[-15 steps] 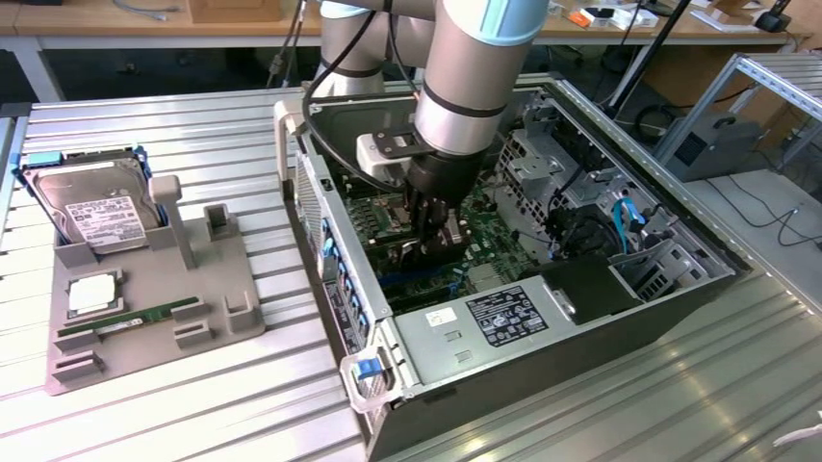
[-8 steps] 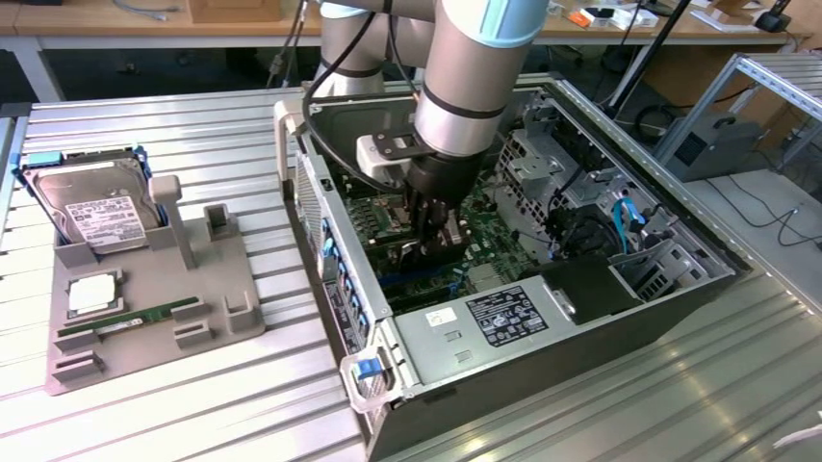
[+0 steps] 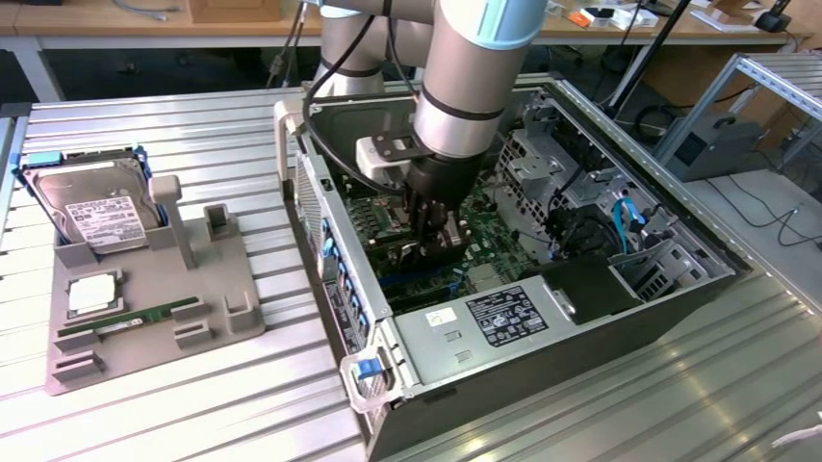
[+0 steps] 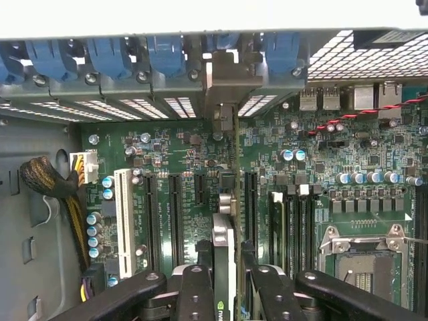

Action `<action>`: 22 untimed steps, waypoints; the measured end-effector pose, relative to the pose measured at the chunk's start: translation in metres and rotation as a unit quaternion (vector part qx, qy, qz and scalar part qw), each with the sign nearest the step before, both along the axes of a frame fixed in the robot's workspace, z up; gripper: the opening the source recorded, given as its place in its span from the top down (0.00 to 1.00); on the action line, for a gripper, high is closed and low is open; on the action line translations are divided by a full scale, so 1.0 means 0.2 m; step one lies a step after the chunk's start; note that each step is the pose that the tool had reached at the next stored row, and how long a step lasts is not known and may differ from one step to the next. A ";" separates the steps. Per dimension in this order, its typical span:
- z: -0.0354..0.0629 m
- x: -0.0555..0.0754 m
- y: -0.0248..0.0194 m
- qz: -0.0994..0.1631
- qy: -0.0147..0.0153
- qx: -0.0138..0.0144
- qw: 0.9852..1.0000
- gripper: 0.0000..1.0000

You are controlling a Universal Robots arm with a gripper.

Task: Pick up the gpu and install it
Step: 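Insert the gpu into the slot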

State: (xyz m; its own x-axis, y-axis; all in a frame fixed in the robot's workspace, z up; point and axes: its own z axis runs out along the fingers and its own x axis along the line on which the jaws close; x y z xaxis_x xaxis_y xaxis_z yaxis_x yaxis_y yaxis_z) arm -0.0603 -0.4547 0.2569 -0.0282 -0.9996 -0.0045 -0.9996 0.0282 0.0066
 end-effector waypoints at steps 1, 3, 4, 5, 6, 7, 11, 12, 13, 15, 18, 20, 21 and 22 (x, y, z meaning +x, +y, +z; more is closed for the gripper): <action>-0.005 0.00 0.000 0.000 0.000 0.000 1.000 0.73; -0.009 0.00 0.000 0.000 0.000 0.000 1.000 0.73; -0.009 0.00 0.000 0.000 0.000 -0.001 1.000 0.73; -0.010 0.00 0.000 0.000 0.000 -0.001 1.000 0.73; -0.010 0.00 0.000 0.000 0.000 0.000 1.000 0.73; -0.010 0.00 0.000 0.000 0.000 0.000 1.000 0.73; -0.006 0.00 0.001 0.000 0.000 0.000 1.000 0.73; -0.004 0.00 0.001 0.000 0.000 0.000 1.000 0.73; 0.001 0.00 0.001 0.000 0.000 0.000 1.000 0.73; 0.015 0.00 0.000 0.000 0.000 0.000 1.000 0.73; 0.016 0.00 0.000 0.000 0.000 -0.001 1.000 0.73; 0.015 0.00 0.000 0.000 0.000 -0.002 1.000 0.73; 0.015 0.00 0.000 0.000 0.000 -0.003 1.000 0.73; 0.015 0.00 0.000 0.000 0.000 -0.003 1.000 0.73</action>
